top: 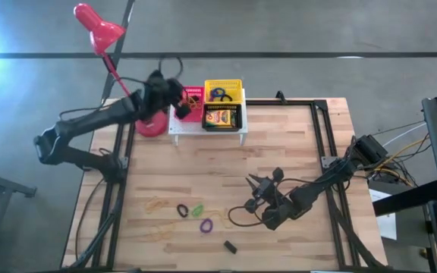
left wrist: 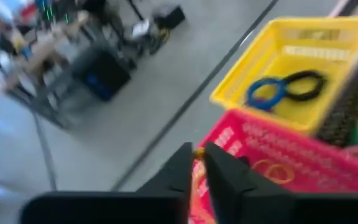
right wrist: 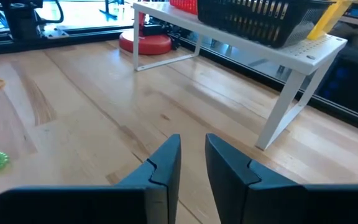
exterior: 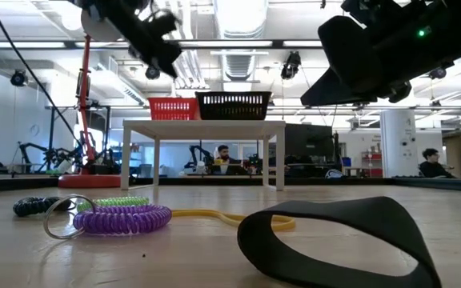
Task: Pick & Place Office Desk Supplies
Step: Put the yellow rubber band into the red bin on the shelf, then put the right yellow rubber band into the red bin on the shelf
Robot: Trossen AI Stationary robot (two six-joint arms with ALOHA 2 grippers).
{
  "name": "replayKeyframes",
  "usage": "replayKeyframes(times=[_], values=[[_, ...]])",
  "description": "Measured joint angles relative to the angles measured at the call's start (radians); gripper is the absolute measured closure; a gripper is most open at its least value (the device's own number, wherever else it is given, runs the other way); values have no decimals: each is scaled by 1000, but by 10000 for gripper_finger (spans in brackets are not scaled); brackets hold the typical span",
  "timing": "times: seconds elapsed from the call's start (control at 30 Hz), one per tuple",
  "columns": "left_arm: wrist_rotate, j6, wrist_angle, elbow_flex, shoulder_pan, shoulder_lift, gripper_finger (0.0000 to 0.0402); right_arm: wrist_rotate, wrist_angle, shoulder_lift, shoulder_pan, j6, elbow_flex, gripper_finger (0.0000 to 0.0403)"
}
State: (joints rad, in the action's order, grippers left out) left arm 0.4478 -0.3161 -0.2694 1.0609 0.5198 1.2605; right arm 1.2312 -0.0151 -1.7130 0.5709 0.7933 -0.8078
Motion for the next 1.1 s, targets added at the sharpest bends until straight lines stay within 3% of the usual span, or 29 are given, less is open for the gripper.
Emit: replayKeyframes(times=[0.13,0.37,0.5,0.63,0.77,1.0,1.1], values=[[-152,83,-91,30,83,-2,274,0,-3,0,0,-7,0,329],[-494,206,-204,125,22,-28,139,0,-11,0,-3,-10,0,328],[-619,197,-163,112,-95,-65,101,0,-22,0,-3,-8,0,334],[-631,136,-106,56,-324,-95,88,0,-22,0,-3,-10,0,338],[-545,80,7,-56,-601,-100,88,-4,-22,0,-2,-8,1,339],[13,177,334,-331,-951,-52,99,-103,-26,0,-2,-40,2,339],[19,272,348,-412,-1021,-46,104,-206,-30,0,-2,-61,2,339]])
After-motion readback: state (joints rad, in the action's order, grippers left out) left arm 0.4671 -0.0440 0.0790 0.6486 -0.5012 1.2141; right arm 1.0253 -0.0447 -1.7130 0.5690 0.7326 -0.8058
